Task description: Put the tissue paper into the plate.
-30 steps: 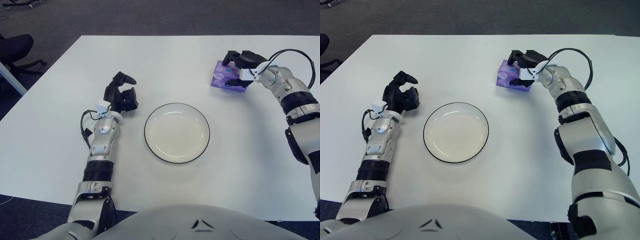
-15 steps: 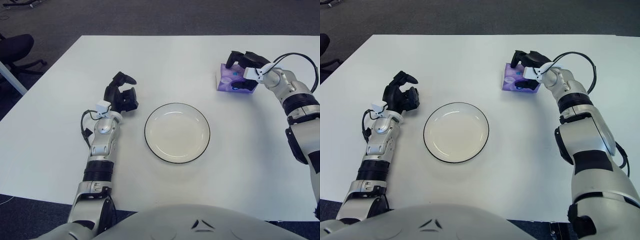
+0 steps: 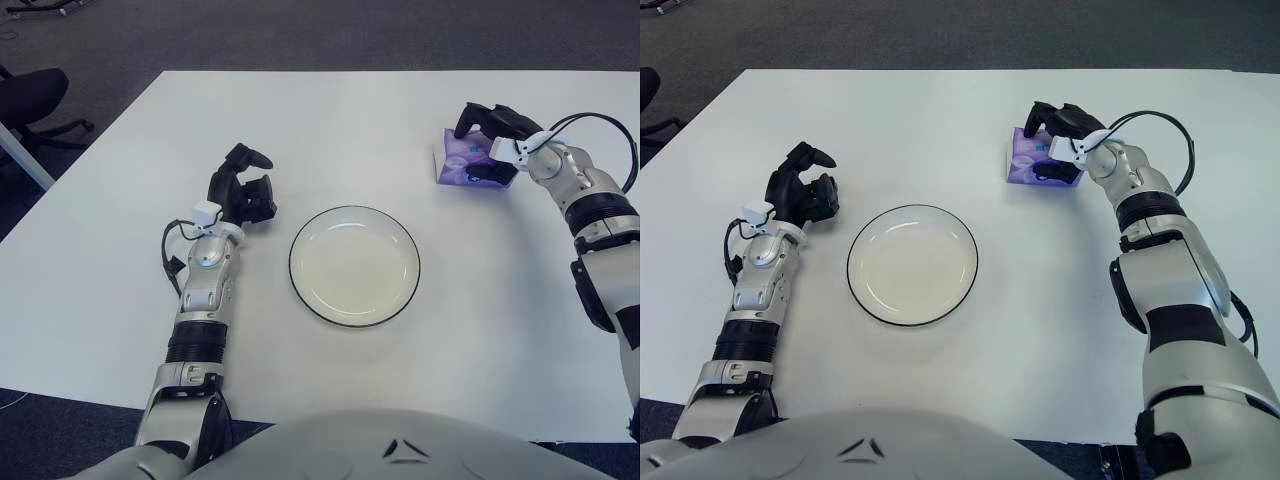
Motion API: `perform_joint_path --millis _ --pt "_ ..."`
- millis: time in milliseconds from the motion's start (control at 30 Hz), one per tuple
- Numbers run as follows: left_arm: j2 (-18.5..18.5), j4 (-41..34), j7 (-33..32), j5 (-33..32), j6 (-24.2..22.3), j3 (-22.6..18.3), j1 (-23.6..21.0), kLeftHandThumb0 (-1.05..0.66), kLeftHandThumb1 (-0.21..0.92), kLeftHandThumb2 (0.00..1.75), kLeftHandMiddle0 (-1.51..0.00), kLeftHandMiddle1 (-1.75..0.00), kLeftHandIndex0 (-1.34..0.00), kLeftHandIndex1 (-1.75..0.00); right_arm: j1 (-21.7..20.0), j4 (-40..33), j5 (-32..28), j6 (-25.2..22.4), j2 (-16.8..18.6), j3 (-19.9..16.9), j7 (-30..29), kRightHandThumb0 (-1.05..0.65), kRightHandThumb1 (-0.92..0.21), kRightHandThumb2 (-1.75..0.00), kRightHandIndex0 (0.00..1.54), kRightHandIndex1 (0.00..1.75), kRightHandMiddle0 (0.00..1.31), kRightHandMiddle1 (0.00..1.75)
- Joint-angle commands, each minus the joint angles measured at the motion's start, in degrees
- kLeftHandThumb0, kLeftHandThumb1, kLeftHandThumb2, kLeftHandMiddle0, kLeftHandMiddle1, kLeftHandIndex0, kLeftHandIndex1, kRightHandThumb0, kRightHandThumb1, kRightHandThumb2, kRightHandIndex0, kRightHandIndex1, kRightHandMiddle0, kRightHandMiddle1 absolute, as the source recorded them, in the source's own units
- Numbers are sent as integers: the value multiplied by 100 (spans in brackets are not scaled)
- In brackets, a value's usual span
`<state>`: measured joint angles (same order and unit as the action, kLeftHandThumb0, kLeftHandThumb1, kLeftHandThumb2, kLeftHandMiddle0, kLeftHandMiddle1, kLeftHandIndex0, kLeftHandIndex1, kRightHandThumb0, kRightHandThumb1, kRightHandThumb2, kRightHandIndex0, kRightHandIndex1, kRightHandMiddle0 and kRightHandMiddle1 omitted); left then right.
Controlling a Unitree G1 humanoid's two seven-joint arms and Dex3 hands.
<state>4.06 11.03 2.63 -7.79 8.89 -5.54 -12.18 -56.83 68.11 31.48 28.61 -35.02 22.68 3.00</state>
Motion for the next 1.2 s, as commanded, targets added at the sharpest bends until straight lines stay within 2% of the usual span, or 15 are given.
perform_joint_path --millis 0,333,533,667,800,933,1167 --pt "-367 642 -41 35 99 62 1163 -48 33 130 -132 -175 -61 -175 447 109 223 -204 4 162 -53 0 -6 -158 82 164 60 175" --pt "-387 606 -95 56 69 68 1167 -48 33 130 -132 -175 -60 -175 530 -50 179 -33 -98 139 -141 0 -7 -155 84 160 57 175" --pt "-381 610 -85 55 66 72 1169 -48 33 130 -132 -175 -60 -175 604 -291 -155 3 -110 -140 6 0 -7 -155 84 161 57 175" --pt "-383 627 -64 34 76 65 1171 -48 33 130 -132 -175 -60 -175 790 -800 -467 -15 -192 -390 223 0 -7 -156 84 161 58 175" --pt "-393 641 -20 -12 87 55 1166 -47 33 130 -132 -175 -60 -175 1217 -1981 -860 -459 -225 -795 412 0 -6 -157 84 162 58 175" --pt "-386 648 -10 -21 75 49 1156 -47 33 130 -132 -175 -60 -175 1544 -2734 -1051 -924 -165 -1093 456 0 -5 -158 84 163 59 175" --pt "-352 730 39 -26 104 40 1112 -47 34 129 -132 -175 -60 -175 2191 -4545 -1388 -2093 9 -1659 606 0 -4 -160 84 165 59 175"
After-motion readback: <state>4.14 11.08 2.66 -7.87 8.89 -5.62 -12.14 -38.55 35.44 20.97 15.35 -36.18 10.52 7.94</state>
